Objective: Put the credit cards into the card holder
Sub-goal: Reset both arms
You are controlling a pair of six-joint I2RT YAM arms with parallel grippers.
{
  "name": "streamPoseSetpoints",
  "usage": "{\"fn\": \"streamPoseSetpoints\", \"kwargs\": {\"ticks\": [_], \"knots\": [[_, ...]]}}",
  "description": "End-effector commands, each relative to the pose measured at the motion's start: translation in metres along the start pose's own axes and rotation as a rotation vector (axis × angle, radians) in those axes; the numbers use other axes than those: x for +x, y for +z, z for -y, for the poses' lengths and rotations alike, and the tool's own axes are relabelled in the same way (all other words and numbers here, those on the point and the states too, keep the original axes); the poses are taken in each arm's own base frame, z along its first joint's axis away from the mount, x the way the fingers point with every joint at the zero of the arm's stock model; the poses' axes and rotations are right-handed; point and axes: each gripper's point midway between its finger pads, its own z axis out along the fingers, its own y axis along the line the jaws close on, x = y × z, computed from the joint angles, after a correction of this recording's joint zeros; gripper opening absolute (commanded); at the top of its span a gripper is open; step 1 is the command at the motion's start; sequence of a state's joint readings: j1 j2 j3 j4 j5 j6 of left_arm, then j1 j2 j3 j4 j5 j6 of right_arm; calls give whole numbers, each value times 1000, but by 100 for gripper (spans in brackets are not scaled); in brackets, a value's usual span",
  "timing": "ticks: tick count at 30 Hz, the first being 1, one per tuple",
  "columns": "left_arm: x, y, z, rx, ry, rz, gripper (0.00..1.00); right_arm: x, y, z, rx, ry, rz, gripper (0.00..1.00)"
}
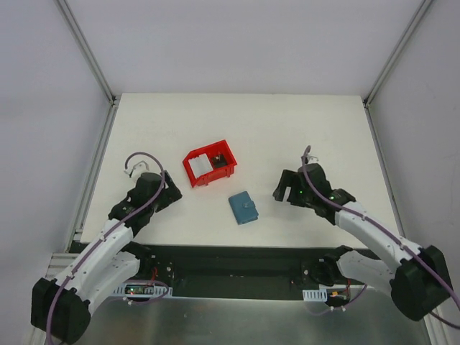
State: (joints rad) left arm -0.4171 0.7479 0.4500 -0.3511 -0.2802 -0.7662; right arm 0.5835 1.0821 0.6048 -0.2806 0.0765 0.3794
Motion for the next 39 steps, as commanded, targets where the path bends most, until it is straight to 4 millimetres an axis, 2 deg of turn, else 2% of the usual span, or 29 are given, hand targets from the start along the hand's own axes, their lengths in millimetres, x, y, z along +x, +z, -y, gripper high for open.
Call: {"fn": "streamPoseSetpoints", "kwargs": {"ticks": [1, 3, 4, 7, 12, 14, 16, 20, 22, 23, 29, 32, 37, 39], "knots": [[-32, -2, -24, -87, -17, 25, 99, -53, -34, 46, 137, 14, 211, 94], [-47, -1, -34, -124, -52, 52, 99, -73, -50, 77, 255, 19, 307, 100], [-54, -2, -36, -139, -59, 69, 99, -80, -57, 89, 301, 21, 349, 96], [-61, -5, -32, -142, -95, 83, 99, -95, -79, 121, 457, 6, 450, 96], [-62, -7, -35, -150, -141, 113, 98, -96, -87, 156, 639, -48, 535, 96], [-65, -10, -33, -134, -110, 120, 98, -92, -92, 175, 739, 0, 596, 96], [-65, -12, -33, -128, -105, 128, 99, -90, -90, 186, 779, 0, 658, 96], [-64, -11, -33, -124, -111, 129, 99, -90, -63, 185, 699, -42, 760, 96], [-63, -10, -33, -127, -99, 119, 99, -92, -53, 184, 663, -4, 807, 96], [-62, -9, -33, -130, -101, 114, 99, -92, -48, 185, 681, -30, 770, 96], [-60, -5, -29, -117, -91, 90, 99, -127, -27, 170, 631, -119, 781, 96], [-60, -4, -29, -122, -84, 87, 99, -140, -11, 158, 576, -234, 721, 96], [-66, -3, -26, -110, -87, 107, 99, -144, -12, 155, 530, -304, 795, 96], [-71, -5, -25, -99, -76, 134, 99, -141, -13, 164, 505, -270, 878, 96]]}}
